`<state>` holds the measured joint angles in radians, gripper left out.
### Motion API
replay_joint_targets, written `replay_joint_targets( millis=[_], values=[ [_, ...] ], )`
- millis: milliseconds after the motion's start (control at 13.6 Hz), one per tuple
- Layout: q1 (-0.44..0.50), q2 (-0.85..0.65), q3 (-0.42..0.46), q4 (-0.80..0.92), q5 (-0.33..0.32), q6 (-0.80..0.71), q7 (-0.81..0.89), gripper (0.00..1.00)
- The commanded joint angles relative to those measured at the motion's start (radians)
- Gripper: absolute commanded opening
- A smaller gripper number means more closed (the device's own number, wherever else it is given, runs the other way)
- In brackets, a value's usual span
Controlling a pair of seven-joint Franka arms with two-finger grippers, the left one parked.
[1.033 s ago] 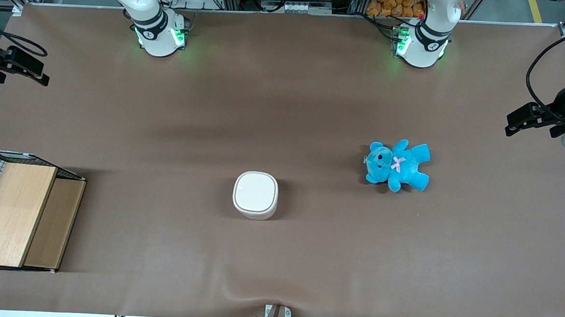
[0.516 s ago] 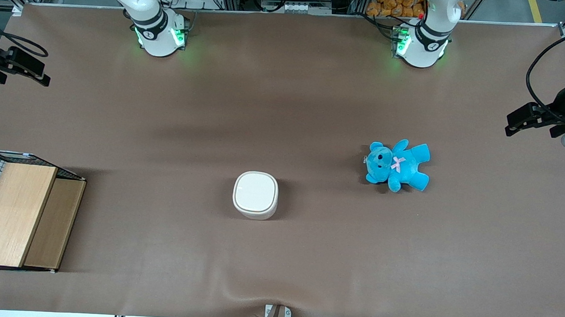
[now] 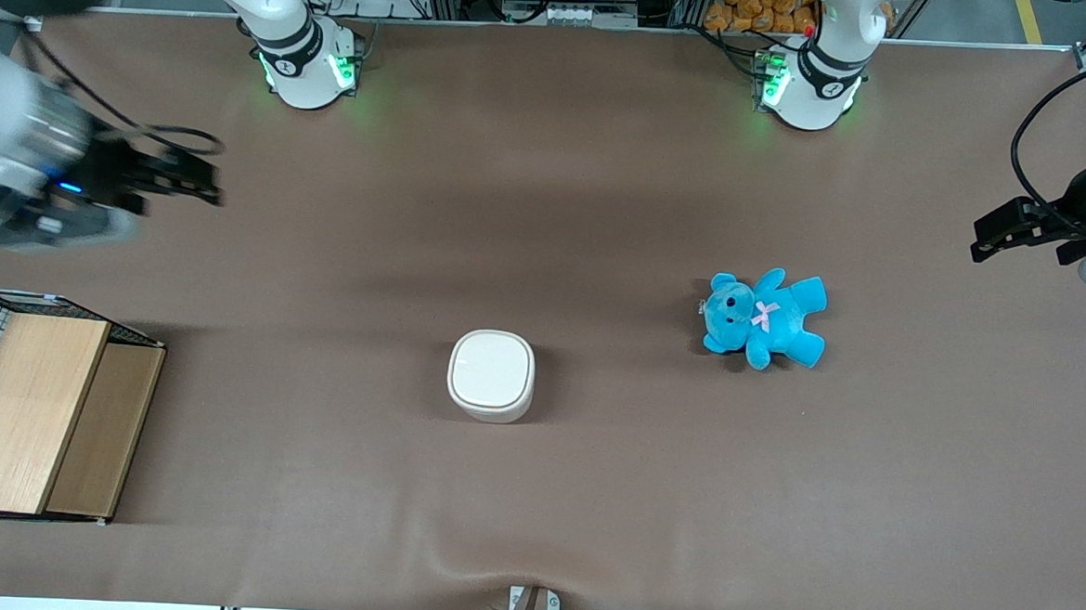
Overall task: Open trash can with right arm
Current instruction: 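Move the right gripper over the white trash can lid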
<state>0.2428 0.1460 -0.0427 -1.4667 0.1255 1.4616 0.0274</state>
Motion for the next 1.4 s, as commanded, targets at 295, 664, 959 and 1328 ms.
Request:
replay_joint_targets(
  millis=[295,664,959,1328],
  values=[
    [0.176,0.213,-0.006,0.019,0.057,0.244,0.115,1.00],
    [0.282,0.285,-0.006,0.025,0.057,0.373,0.267,0.00],
    [0.339,0.435,-0.009,0.163,0.052,0.424,0.368,0.00],
    [0.337,0.533,-0.012,0.232,0.036,0.511,0.450,0.00]
  ],
)
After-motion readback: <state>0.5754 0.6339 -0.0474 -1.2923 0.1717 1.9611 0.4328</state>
